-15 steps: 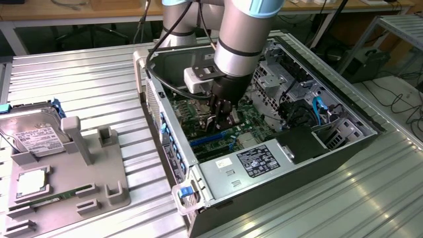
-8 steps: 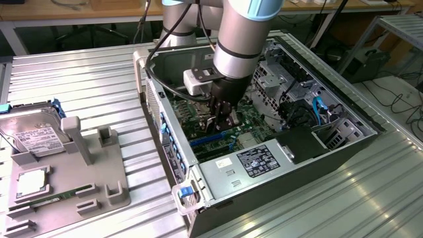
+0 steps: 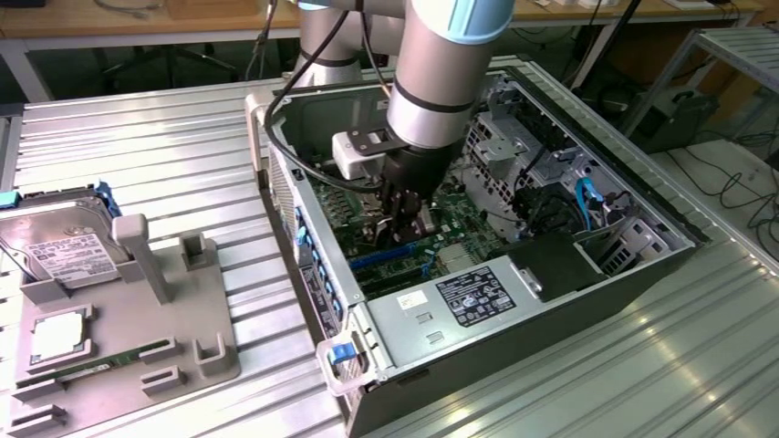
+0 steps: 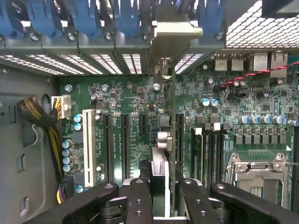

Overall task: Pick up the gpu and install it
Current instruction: 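Insert the gpu into the slot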

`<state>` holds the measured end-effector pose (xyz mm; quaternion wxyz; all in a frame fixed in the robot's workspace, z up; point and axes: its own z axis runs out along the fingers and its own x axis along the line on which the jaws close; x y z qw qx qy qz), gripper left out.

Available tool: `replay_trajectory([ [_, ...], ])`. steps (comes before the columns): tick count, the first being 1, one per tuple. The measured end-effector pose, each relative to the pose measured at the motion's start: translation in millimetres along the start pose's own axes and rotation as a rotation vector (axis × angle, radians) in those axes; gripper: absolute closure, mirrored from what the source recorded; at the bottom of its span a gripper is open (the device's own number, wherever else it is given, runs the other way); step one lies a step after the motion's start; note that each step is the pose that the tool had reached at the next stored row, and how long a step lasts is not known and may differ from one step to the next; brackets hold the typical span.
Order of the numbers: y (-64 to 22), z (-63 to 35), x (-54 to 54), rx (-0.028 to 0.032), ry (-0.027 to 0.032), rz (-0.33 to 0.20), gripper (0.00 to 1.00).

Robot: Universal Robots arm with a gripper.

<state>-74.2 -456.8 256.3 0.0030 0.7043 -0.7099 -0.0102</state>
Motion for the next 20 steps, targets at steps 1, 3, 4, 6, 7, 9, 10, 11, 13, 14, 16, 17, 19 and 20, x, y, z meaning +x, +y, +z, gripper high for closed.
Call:
replay_trajectory([
  [1,0.0,0.9,0.0,0.0000,-0.0005,0.000,0.72],
  [3,0.0,3.6,0.1,0.0000,-0.0014,0.000,0.72],
  [4,0.0,4.8,0.1,-0.0001,-0.0022,0.000,0.72],
  [6,0.0,7.2,0.1,-0.0001,-0.0044,0.000,0.72],
  [7,0.0,8.3,0.1,-0.0001,-0.0052,0.000,0.72],
  [9,-0.1,10.6,0.1,-0.0001,-0.0076,0.000,0.72],
  [10,-0.1,11.4,0.2,-0.0002,-0.0092,0.000,0.72],
  [11,-0.1,12.4,0.2,-0.0002,-0.0110,0.000,0.72],
  [13,-0.2,14.4,0.2,-0.0002,-0.0139,0.000,0.72],
  [14,-0.2,15.5,0.2,-0.0002,-0.0151,0.000,0.72],
  [16,-0.2,17.0,0.3,-0.0006,-0.0167,0.000,0.72],
  [17,-0.2,17.9,0.3,-0.0007,-0.0179,0.000,0.72],
  [19,-0.2,20.1,0.3,-0.0015,-0.0190,0.000,0.72],
  [20,-0.3,21.0,0.3,-0.0017,-0.0197,0.000,0.72],
])
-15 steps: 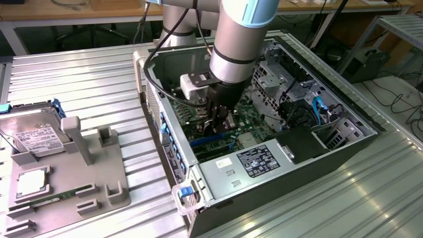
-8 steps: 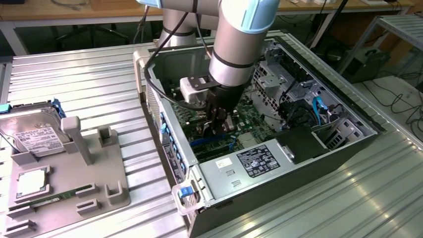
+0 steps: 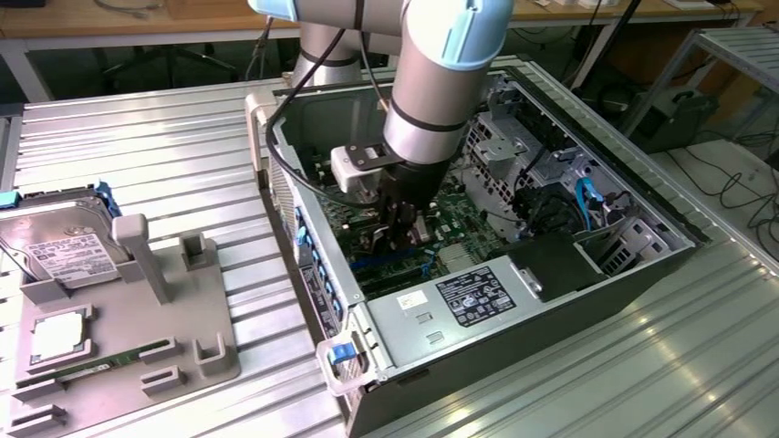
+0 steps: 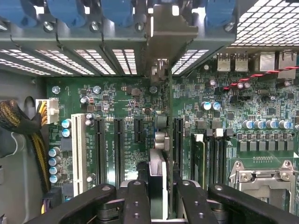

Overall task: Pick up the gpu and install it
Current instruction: 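Insert the gpu into the slot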

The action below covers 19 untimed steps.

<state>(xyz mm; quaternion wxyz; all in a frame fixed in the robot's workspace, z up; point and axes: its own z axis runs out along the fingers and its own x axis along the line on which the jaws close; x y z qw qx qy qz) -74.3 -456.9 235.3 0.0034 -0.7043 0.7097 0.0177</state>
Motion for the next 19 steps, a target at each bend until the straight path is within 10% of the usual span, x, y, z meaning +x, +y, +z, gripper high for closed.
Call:
replay_trajectory([
  [19,0.1,-4.4,0.3,0.0004,-0.0004,0.005,0.72],
])
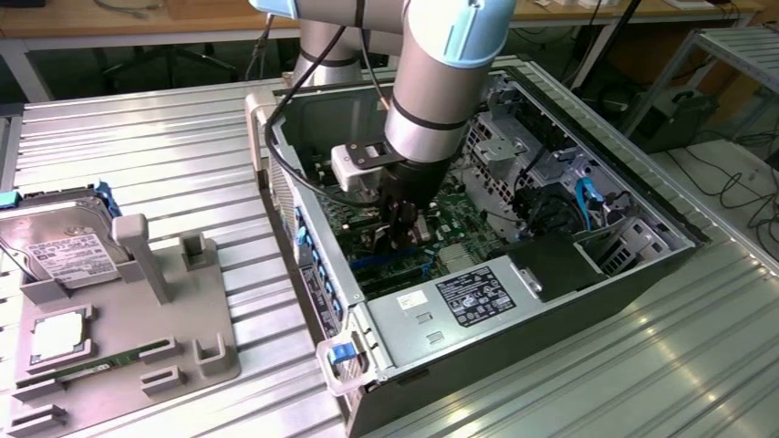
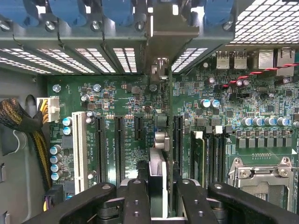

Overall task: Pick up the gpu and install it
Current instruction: 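Insert the gpu into the slot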

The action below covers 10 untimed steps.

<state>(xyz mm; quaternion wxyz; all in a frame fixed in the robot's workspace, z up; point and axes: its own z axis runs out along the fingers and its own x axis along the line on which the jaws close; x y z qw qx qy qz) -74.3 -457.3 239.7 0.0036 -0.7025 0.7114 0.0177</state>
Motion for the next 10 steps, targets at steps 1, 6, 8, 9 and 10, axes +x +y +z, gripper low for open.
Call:
replay_trajectory([
  [1,0.0,0.8,0.0,0.0001,-0.0001,0.000,0.72],
  [6,-0.2,11.0,0.4,-0.0057,0.0005,0.000,0.72],
  [8,-0.2,11.4,0.4,-0.0067,0.0005,0.000,0.72],
  [9,-0.2,11.4,0.4,-0.0067,0.0005,0.000,0.72],
  [10,-0.2,11.4,0.4,-0.0067,0.0005,0.000,0.72],
])
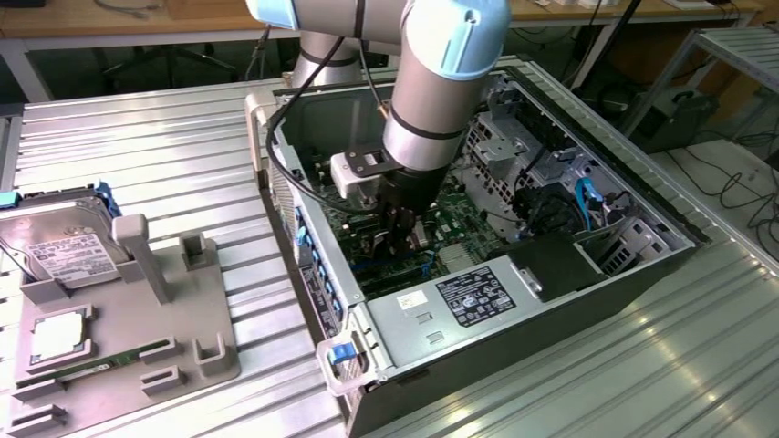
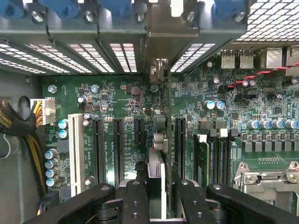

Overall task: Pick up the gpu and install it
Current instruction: 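Insert the gpu into the slot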

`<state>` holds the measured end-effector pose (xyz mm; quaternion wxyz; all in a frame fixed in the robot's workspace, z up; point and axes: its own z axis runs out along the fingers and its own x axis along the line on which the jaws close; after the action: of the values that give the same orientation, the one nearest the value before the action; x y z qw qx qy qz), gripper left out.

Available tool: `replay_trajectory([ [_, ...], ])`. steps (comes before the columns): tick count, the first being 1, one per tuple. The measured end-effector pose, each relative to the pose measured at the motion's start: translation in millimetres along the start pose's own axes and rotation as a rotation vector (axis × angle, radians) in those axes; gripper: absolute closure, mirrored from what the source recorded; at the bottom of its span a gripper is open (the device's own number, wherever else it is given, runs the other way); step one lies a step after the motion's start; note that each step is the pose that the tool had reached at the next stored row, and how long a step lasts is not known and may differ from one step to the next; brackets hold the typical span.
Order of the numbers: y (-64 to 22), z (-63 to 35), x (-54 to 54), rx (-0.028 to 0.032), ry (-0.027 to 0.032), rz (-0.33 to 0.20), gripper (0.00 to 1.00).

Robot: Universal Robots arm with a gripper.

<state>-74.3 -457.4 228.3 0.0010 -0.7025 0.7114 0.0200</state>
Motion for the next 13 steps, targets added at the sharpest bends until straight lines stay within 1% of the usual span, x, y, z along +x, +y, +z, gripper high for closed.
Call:
replay_trajectory([
  [2,0.0,1.1,0.0,0.0000,-0.0003,0.000,0.72],
  [4,0.1,4.3,0.4,-0.0006,0.0009,0.000,0.72],
  [5,0.1,6.7,0.2,0.0001,-0.0010,0.000,0.72],
  [13,0.2,6.8,0.2,0.0001,-0.0010,0.000,0.72],
])
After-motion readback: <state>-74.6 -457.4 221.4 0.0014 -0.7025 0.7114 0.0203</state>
